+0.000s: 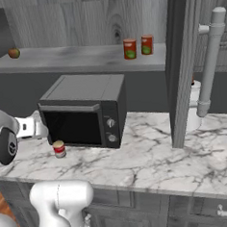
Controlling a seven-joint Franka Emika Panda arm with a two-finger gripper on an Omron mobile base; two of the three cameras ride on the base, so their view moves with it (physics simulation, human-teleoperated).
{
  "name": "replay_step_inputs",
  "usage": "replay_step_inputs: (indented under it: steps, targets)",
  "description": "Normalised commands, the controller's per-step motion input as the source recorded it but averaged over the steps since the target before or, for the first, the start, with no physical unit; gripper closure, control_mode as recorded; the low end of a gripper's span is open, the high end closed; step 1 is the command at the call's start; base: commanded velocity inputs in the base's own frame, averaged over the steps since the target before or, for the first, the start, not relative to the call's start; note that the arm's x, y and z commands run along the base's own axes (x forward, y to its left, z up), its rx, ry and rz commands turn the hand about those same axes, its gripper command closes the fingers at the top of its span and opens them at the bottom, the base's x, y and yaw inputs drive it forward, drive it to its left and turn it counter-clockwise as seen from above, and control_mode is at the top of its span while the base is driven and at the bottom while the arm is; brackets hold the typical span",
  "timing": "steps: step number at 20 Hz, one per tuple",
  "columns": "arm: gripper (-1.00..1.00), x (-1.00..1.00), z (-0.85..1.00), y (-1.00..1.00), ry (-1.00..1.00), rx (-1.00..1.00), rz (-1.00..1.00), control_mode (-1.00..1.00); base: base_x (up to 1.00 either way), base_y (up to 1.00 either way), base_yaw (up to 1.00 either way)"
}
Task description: Pick the cans from the counter and place them in their designated side in the cabinet.
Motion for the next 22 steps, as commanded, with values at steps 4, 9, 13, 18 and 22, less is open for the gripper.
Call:
replay_step_inputs:
  steps: [4, 9, 13, 18, 22]
  targets:
    - [-1.0, 0.17, -0.26, 0.0, -0.05, 0.03, 0.0, -1.0, 0.0, 0.0, 0.0]
    - [-1.0, 0.22, -0.22, 0.0, -0.01, 0.04, 0.0, -1.0, 0.0, 0.0, 0.0]
    - [-1.0, 0.19, -0.21, 0.0, 0.0, 0.03, 0.0, -1.0, 0.0, 0.0, 0.0]
    - [-1.0, 0.16, -0.2, 0.0, 0.0, 0.03, 0.0, -1.0, 0.0, 0.0, 0.0]
    - [-1.0, 0.18, -0.21, 0.0, -0.01, 0.02, 0.0, -1.0, 0.0, 0.0, 0.0]
